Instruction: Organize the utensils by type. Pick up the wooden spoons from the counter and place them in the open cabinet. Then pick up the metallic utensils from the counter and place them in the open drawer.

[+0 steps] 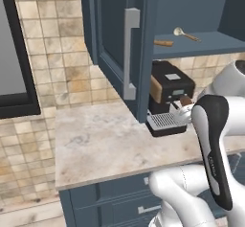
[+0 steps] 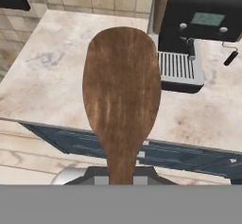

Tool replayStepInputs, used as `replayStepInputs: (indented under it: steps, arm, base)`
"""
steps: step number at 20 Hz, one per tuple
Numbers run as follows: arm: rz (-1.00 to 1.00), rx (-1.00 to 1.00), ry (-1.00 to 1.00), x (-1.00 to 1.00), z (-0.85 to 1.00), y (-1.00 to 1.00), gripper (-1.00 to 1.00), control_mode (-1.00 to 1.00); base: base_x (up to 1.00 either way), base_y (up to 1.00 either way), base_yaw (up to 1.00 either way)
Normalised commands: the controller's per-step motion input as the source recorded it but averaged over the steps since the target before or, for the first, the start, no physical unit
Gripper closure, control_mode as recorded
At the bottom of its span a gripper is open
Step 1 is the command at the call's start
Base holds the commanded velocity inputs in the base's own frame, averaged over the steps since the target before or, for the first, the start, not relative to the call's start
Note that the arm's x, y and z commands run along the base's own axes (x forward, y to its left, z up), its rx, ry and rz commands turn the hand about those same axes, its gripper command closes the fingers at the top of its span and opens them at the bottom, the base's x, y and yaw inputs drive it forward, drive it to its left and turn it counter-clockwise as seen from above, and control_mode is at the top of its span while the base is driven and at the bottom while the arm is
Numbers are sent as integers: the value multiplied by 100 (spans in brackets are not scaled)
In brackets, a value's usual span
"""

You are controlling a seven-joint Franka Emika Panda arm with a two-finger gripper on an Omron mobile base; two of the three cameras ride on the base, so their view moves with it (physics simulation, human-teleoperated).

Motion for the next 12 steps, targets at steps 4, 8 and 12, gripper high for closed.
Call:
replayStepInputs:
  steps: [4, 8, 12]
  arm:
    - [0, 0, 0, 0, 0, 0, 100, 100]
    - [0, 0, 0, 0, 0, 0, 100, 100]
    - [0, 0, 0, 0, 0, 0, 100, 100]
  base:
    - [-52, 0, -5]
    - [-74, 0, 0]
    - [-97, 0, 5]
